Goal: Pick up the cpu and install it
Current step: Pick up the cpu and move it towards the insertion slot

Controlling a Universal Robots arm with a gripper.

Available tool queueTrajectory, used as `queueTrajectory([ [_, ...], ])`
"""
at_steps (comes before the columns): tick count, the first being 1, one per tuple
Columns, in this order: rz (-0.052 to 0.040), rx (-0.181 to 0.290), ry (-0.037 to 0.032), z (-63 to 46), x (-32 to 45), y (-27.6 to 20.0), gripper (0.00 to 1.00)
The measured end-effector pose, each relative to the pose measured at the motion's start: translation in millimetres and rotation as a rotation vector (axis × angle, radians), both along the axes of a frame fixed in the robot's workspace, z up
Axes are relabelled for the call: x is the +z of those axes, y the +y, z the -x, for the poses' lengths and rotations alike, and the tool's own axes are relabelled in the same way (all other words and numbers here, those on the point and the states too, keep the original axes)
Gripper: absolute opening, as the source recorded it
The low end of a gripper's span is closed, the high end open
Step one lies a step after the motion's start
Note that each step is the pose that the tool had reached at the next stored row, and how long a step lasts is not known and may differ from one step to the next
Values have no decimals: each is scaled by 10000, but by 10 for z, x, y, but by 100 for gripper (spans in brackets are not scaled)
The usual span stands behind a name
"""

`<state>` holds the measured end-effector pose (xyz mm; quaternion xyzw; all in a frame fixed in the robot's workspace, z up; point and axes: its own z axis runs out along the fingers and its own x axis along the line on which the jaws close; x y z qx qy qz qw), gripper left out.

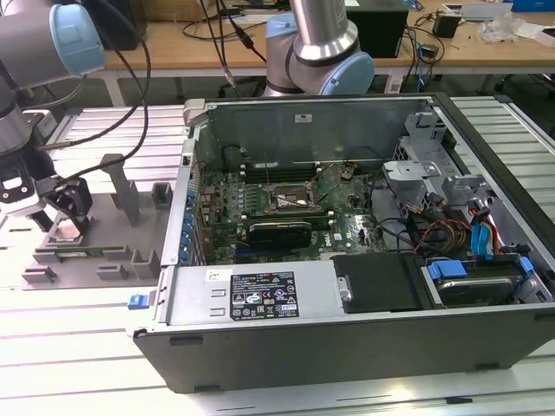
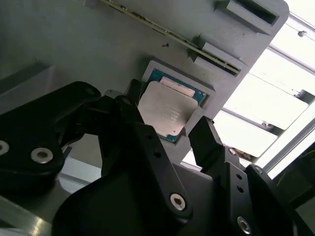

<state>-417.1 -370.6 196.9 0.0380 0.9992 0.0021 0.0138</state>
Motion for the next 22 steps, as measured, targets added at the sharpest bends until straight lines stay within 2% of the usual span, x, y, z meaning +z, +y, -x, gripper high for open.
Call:
queueTrajectory([
  [5,-3,3,0,0,-42,11,66],
  [6,-7,11,1,0,-62,25,66],
  [19,-8,23,0,-1,-89,32,66],
  [21,-8,24,0,-1,-89,32,65],
  [22,-8,25,2,-1,-89,32,58],
])
